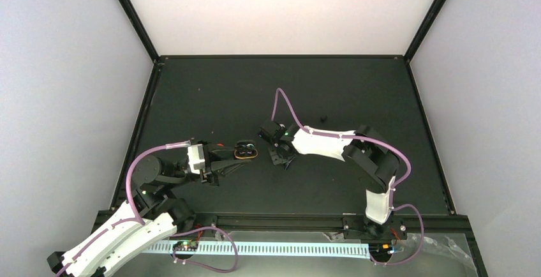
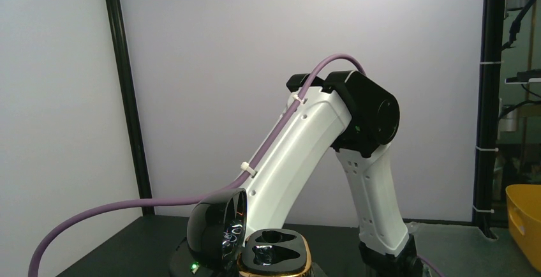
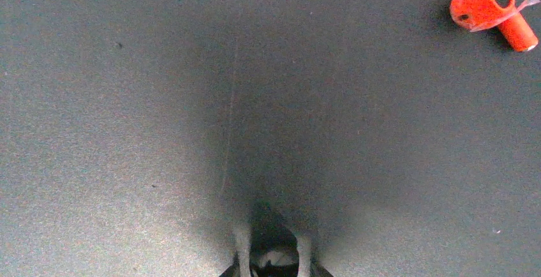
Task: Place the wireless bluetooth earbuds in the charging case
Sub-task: Pick up the earbud from the center of the board.
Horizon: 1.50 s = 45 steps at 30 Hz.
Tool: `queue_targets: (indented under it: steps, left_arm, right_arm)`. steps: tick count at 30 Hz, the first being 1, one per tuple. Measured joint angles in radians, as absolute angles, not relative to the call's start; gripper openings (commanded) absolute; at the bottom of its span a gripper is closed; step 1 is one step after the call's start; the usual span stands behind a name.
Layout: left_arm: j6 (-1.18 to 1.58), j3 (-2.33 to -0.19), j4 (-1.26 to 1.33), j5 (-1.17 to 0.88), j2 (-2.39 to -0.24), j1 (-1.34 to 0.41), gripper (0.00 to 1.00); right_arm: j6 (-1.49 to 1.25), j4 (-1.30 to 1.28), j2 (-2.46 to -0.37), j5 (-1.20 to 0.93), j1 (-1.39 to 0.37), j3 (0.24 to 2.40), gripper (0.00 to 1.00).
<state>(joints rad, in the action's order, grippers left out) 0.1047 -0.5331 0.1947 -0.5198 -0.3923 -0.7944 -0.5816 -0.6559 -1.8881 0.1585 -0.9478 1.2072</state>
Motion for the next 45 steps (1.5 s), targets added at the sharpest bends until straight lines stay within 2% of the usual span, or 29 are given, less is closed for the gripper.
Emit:
queue_targets:
  steps: [45]
  left_arm:
    - [0.105,-0.533,0.195,-0.520,-0.393,-0.794,0.02]
  right_arm:
    - [-0.555,-0.725,-1.940,0.109,-0.920,1.287,0.29]
